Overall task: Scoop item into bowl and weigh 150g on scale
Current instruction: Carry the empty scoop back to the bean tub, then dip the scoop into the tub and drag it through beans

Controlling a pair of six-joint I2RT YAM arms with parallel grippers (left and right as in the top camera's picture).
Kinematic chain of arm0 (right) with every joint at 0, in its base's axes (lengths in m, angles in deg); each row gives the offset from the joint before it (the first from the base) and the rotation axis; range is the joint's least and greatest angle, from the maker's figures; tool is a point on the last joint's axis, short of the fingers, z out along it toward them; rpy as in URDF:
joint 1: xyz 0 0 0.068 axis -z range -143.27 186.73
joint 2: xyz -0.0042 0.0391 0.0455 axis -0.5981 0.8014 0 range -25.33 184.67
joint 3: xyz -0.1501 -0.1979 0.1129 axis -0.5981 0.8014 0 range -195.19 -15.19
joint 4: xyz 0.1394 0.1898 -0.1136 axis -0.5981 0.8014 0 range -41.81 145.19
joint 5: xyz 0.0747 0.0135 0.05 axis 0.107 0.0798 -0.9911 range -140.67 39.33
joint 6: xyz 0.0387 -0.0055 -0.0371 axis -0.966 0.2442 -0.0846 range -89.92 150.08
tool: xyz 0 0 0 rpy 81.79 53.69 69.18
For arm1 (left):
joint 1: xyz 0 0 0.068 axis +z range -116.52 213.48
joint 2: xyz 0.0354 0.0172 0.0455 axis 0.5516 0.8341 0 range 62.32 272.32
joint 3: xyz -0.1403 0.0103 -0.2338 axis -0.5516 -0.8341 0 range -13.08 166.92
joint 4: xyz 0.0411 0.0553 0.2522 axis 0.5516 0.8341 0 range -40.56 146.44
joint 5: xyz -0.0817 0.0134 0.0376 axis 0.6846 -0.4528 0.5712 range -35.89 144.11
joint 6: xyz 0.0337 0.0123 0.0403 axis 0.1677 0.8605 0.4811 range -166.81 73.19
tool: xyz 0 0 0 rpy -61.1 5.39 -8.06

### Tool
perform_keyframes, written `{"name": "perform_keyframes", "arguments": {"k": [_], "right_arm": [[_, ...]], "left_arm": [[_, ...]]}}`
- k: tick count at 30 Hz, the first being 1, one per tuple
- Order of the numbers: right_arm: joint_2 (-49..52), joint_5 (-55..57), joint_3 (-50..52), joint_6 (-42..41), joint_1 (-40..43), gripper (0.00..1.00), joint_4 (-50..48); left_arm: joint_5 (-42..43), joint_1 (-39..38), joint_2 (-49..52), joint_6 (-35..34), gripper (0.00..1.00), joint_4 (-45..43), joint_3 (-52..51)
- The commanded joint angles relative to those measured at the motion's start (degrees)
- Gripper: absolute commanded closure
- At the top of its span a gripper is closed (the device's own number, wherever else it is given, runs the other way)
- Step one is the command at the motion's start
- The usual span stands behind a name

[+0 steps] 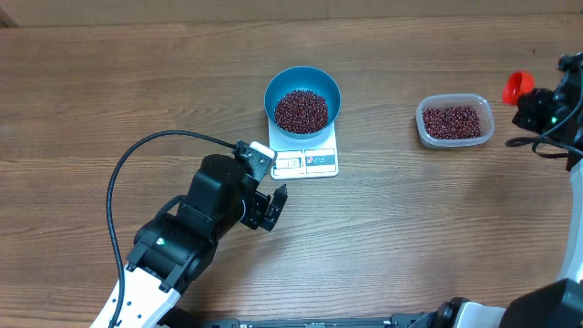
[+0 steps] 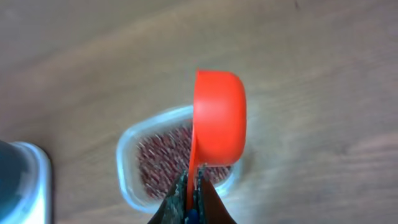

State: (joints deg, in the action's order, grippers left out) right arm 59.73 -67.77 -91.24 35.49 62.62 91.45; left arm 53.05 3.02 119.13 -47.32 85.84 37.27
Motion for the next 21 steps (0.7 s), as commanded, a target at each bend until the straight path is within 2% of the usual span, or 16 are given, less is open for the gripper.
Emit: {"name": "perform_keyframes", "arguments": {"k": [1, 5, 10, 21], "right_arm": [[2.47, 1.81, -0.07, 3.21, -0.48, 0.96, 1.38], [4.22, -5.27, -0.07, 8.83, -1.20, 0.96, 3.08], [5.25, -5.92, -0.07, 13.18, -3.80, 0.96, 4.52], [6.60, 3.02, -0.02, 14.58, -5.92, 0.96, 4.02]], "left_arm": [[0.66, -0.33, 0.09, -0.94, 0.01, -0.17, -0.11], [0.68, -0.33, 0.09, -0.94, 0.00, -0.17, -0.11], [0.66, -0.33, 0.09, -0.94, 0.01, -0.17, -0.11], [0.68, -0.33, 0.09, -0.94, 0.01, -0.17, -0.11]]}}
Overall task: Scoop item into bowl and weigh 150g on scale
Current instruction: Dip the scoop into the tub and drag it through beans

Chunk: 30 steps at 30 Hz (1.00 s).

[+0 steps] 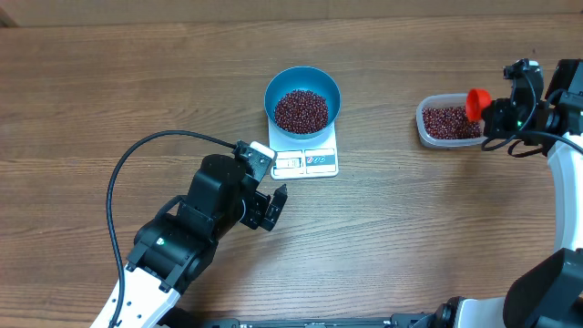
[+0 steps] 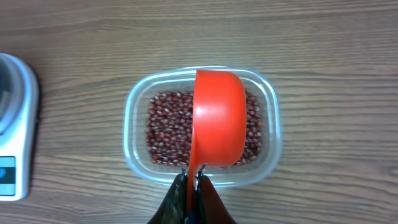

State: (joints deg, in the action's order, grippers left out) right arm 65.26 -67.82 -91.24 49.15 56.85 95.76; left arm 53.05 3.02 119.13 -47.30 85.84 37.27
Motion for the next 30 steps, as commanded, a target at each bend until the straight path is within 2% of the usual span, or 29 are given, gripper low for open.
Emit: {"name": "perform_keyframes", "arguments": {"k": [1, 18, 30], "right_arm": [[1.51, 3.17, -0.02, 0.92, -0.15, 0.96, -0.28], [11.65, 2.99, 0.00, 0.72, -0.24, 0.96, 0.11], [12.00, 3.21, 0.00, 0.74, -0.24, 0.96, -6.67]], "left_arm": [[0.68, -0.33, 0.09, -0.96, 0.00, -0.17, -0.11], [0.68, -0.33, 0.09, -0.96, 0.01, -0.17, -0.11], [0.66, -0.33, 0.09, -0.98, 0.01, -0.17, -0.11]]}}
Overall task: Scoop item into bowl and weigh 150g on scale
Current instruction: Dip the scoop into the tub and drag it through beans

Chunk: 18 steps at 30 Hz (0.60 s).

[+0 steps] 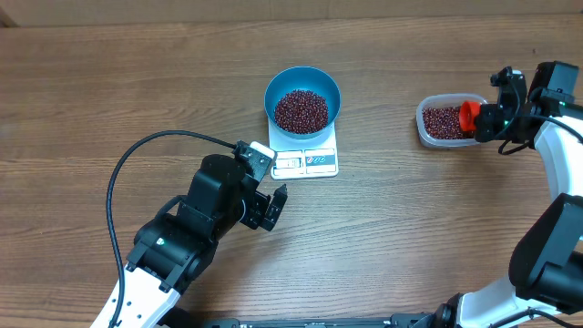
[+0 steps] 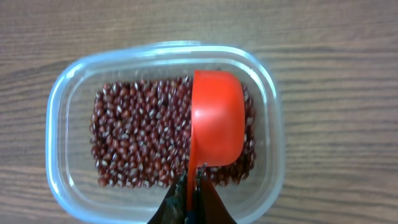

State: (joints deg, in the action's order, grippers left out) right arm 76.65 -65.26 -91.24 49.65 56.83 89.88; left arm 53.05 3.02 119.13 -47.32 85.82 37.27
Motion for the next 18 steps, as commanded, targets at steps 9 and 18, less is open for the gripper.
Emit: {"name": "perform_keyframes", "arguments": {"k": [9, 18], "right_arm": [[0.66, 0.35, 2.91, 0.20, -0.22, 0.96, -1.01], [0.70, -7.39, 8.61, 0.20, -0.22, 0.96, -3.89]], "left_arm": [[0.68, -0.33, 0.09, -0.96, 0.00, -0.15, -0.11], [0.66, -0.33, 0.09, -0.94, 0.00, -0.15, -0.11]]}}
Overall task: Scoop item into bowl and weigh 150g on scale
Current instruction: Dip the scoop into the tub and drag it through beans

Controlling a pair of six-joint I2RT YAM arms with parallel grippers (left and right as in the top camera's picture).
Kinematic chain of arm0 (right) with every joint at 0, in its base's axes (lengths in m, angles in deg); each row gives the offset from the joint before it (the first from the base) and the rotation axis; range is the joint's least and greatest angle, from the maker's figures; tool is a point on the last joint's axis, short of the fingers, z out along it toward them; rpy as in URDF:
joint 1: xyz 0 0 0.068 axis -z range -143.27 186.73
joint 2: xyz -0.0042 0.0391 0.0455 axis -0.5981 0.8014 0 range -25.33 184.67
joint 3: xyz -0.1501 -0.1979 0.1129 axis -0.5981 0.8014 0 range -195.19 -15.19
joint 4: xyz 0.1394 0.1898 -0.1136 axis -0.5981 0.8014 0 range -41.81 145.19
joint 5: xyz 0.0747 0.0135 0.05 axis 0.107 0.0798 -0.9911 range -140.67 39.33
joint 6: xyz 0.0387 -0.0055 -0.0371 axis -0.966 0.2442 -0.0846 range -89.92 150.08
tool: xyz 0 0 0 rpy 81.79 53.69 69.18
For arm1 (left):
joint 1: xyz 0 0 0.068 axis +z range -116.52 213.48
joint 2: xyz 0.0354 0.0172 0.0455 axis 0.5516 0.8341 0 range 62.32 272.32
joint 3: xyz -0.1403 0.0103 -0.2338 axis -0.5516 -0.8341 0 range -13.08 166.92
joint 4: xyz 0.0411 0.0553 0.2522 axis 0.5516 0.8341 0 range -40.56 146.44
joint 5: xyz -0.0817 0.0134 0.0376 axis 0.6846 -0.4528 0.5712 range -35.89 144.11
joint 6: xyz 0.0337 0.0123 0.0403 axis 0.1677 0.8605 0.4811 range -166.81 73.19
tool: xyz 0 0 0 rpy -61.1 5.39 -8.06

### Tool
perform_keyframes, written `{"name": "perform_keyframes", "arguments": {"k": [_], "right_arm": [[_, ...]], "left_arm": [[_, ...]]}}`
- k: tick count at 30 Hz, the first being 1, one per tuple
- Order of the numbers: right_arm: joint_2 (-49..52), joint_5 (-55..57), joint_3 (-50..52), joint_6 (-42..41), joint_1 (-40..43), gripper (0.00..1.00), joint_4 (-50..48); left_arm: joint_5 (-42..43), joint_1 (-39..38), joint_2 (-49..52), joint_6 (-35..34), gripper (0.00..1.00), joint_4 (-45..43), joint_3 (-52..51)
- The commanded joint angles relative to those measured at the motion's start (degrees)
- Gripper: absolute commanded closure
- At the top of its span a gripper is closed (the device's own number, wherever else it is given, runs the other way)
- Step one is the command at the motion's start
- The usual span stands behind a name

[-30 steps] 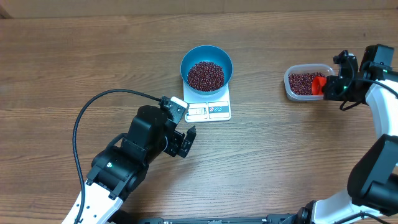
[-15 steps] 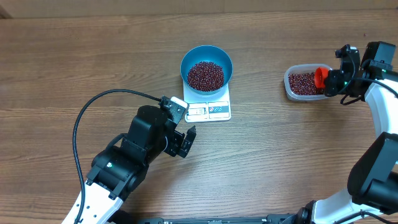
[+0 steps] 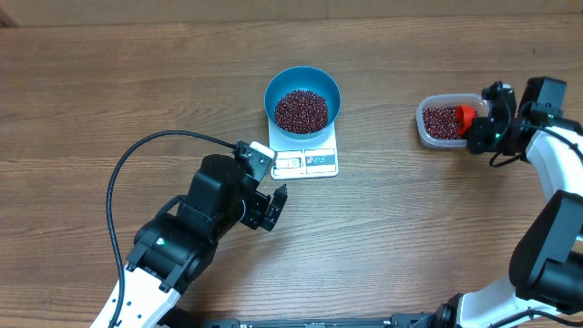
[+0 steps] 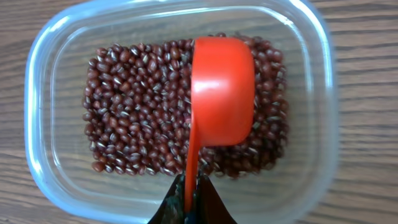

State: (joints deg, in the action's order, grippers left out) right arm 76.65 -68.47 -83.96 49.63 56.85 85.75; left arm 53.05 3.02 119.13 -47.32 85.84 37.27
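Observation:
My right gripper (image 4: 190,193) is shut on the handle of an orange scoop (image 4: 222,90), whose cup is turned on its side just above the red beans (image 4: 137,112) in a clear plastic container (image 4: 50,93). In the overhead view the container (image 3: 433,135) lies at the right, the scoop (image 3: 465,116) at its right end. A blue bowl (image 3: 302,86) holding red beans stands on a white scale (image 3: 306,162) at mid-table. My left gripper (image 3: 276,206) rests on the table below and to the left of the scale, its jaws a little apart and empty.
A black cable (image 3: 146,150) loops over the table from the left arm. The wooden table (image 3: 137,73) stretches bare between the scale and the container.
My right gripper has dropped lower with the scoop, so the container fills the wrist view and the cup sits close over the beans. The left arm has not moved.
The right gripper held the scoop off to the right of the container, near the table's edge. It was then over the container, then lower above the beans, and now is closer still. Bowl, scale and left arm stayed where they were.

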Motion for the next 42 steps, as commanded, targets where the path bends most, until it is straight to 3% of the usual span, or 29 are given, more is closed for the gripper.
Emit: {"name": "perform_keyframes", "arguments": {"k": [1, 8, 42], "right_arm": [[0.70, -5.86, 1.31, 0.22, -0.24, 0.96, 0.22], [0.70, -13.27, 1.31, 0.24, -0.24, 0.96, 0.22], [2.56, -16.87, 1.33, -0.22, -0.22, 0.96, 2.82]], "left_arm": [[0.66, -0.33, 0.09, -0.94, 0.00, -0.17, -0.11], [0.66, -0.33, 0.09, -0.94, 0.00, -0.17, -0.11], [0.66, -0.33, 0.09, -0.94, 0.00, -0.17, -0.11]]}}
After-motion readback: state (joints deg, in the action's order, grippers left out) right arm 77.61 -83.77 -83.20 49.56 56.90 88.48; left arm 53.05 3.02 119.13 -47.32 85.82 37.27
